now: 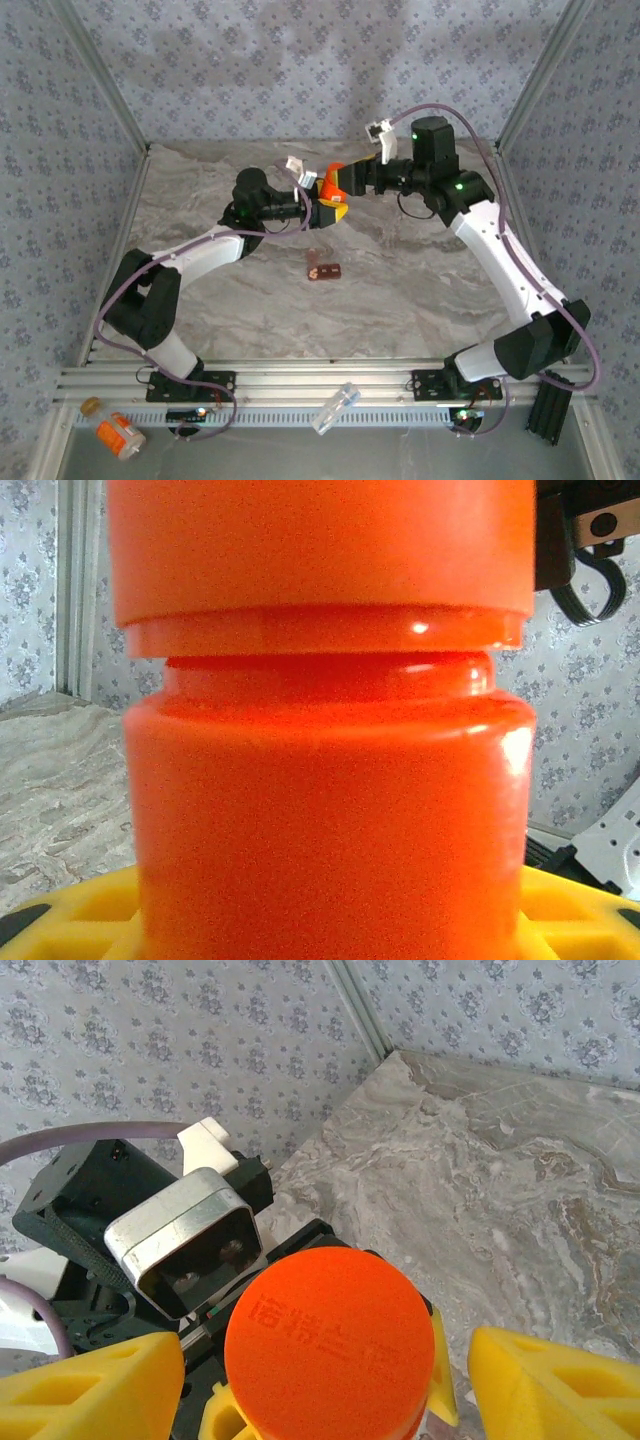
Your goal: Sort the pills into containers
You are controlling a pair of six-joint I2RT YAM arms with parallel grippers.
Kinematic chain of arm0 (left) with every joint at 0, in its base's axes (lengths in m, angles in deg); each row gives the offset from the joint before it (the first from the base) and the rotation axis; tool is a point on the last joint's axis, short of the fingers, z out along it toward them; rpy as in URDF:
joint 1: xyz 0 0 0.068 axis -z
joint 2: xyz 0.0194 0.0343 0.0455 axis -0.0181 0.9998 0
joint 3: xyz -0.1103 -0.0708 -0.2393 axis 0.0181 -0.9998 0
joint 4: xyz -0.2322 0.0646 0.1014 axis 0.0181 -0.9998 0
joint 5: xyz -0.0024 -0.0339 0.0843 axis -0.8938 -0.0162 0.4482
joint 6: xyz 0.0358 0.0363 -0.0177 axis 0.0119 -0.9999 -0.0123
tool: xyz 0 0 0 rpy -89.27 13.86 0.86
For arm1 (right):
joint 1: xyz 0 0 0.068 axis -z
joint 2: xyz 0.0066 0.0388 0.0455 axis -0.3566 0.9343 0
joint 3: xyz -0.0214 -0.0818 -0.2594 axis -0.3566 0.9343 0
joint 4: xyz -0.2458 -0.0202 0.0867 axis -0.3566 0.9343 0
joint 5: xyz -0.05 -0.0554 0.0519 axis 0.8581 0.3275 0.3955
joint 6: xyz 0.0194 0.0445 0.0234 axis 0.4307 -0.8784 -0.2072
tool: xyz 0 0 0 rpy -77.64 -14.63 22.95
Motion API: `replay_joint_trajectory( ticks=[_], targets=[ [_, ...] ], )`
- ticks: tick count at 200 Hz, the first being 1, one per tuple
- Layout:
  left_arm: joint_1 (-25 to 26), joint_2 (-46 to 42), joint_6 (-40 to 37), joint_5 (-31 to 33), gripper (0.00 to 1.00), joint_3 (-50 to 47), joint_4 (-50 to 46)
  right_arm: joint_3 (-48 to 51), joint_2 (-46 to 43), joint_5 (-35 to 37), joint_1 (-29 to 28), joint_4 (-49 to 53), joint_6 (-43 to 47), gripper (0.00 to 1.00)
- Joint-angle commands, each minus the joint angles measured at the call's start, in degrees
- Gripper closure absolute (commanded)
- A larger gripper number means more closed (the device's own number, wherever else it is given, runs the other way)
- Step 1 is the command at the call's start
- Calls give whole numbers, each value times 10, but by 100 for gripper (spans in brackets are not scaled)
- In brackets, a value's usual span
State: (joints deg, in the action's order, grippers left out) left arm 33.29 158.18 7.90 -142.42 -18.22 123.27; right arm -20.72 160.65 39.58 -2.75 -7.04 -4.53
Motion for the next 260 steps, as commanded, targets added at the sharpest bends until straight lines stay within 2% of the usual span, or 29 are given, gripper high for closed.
replay_joint_trajectory(
  ticks=[1, 22, 52, 68, 95, 116, 168, 231, 260],
  targets=[
    [-1, 0, 0, -16, 100, 17, 12, -19, 7, -12, -5, 8, 8, 27],
    [0, 0, -1, -16, 100, 18, 11, -21, 11, -12, -7, 9, 7, 36],
    [0, 0, -4, -12, 100, 17, 8, -18, 11, -12, -11, 11, 6, 57],
    [0, -1, -5, -5, 100, 19, 8, -12, 9, -4, -16, 10, 5, 61],
    [-1, -5, -14, 14, 100, 22, -1, 9, 5, 42, -38, 2, -3, 63],
    [-1, -9, -23, 38, 100, 21, -8, 35, -1, 111, -65, -13, -15, 63],
    [5, -16, -31, 96, 100, 8, 2, 103, -5, 248, -123, -110, -92, 65],
    [5, -2, -46, 110, 100, 29, -45, 60, 39, 269, -137, -84, -113, 62],
    [4, 9, -48, 120, 100, 37, -46, 33, 48, 269, -133, -64, -119, 53]
  ],
)
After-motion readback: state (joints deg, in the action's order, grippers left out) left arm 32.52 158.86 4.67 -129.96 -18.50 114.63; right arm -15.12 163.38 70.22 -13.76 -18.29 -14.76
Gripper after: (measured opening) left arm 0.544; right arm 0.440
